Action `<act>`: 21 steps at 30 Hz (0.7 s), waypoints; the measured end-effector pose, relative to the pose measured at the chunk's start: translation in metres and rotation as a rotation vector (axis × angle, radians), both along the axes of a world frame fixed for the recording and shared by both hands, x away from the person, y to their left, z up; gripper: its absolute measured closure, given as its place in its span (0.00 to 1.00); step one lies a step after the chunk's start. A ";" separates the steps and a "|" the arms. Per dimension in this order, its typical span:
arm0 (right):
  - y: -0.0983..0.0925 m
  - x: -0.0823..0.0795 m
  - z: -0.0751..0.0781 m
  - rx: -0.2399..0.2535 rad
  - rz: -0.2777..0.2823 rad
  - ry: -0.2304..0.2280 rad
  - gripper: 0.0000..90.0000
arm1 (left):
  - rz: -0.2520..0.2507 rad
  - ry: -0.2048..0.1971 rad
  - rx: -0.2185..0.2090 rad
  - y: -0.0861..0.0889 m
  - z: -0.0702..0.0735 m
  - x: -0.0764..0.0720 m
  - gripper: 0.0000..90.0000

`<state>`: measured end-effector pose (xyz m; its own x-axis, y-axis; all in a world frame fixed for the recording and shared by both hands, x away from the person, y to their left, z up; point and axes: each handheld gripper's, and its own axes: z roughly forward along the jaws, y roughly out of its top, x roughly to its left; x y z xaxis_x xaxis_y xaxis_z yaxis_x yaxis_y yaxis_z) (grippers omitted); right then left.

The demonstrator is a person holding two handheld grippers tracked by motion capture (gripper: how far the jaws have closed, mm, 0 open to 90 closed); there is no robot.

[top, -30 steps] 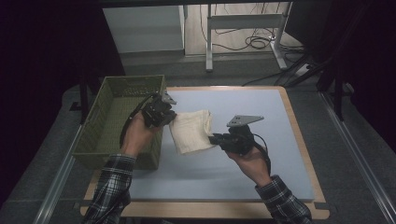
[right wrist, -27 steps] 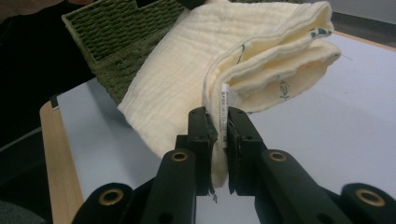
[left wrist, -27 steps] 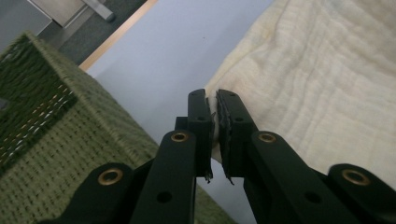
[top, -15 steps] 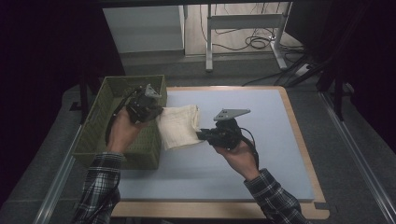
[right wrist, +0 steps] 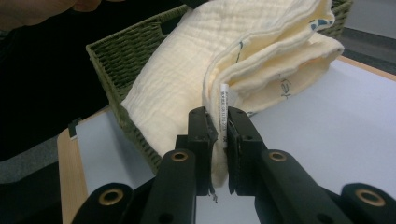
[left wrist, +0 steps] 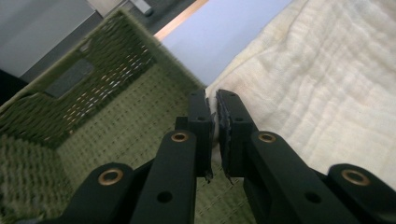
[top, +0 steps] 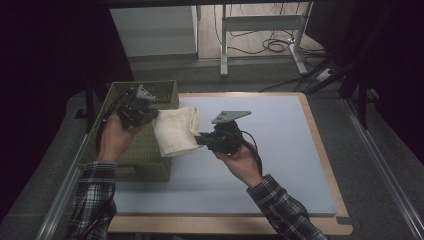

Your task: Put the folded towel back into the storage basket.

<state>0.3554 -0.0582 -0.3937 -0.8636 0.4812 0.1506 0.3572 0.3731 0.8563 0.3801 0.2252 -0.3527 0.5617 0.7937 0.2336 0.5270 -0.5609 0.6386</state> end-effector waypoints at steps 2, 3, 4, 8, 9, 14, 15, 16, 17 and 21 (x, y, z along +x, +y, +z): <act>0.007 0.001 -0.001 0.003 0.003 0.003 0.90 | 0.012 -0.001 0.000 0.005 0.000 -0.001 0.94; 0.010 0.002 -0.001 0.005 0.002 0.002 0.90 | 0.020 -0.002 0.001 0.009 0.001 -0.001 0.94; 0.014 0.002 -0.002 0.006 0.003 0.004 0.90 | 0.024 -0.003 0.003 0.012 0.001 -0.001 0.94; 0.027 0.004 -0.005 0.012 0.007 0.009 0.90 | 0.046 -0.005 0.006 0.022 0.002 -0.002 0.94; 0.030 0.005 -0.006 0.012 0.007 0.011 0.90 | 0.053 -0.004 0.008 0.026 0.002 -0.002 0.94; 0.048 0.006 -0.009 0.024 0.011 0.017 0.90 | 0.084 0.001 0.012 0.040 0.002 -0.003 0.94; 0.052 0.006 -0.010 0.024 0.011 0.020 0.90 | 0.089 0.004 0.012 0.043 0.002 -0.003 0.94; 0.055 0.006 -0.010 0.024 0.012 0.019 0.90 | 0.095 0.006 0.012 0.046 0.001 -0.003 0.94; 0.058 0.006 -0.011 0.024 0.014 0.018 0.90 | 0.101 0.007 0.013 0.048 0.001 -0.003 0.94; 0.072 0.004 -0.014 0.024 0.022 0.020 0.90 | 0.119 0.014 0.019 0.058 -0.002 -0.003 0.94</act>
<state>0.3598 0.0135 -0.4073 -0.8706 0.4583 0.1790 0.3660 0.3603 0.8580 0.3768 0.2835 -0.3547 0.4670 0.8504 0.2422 0.5995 -0.5059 0.6203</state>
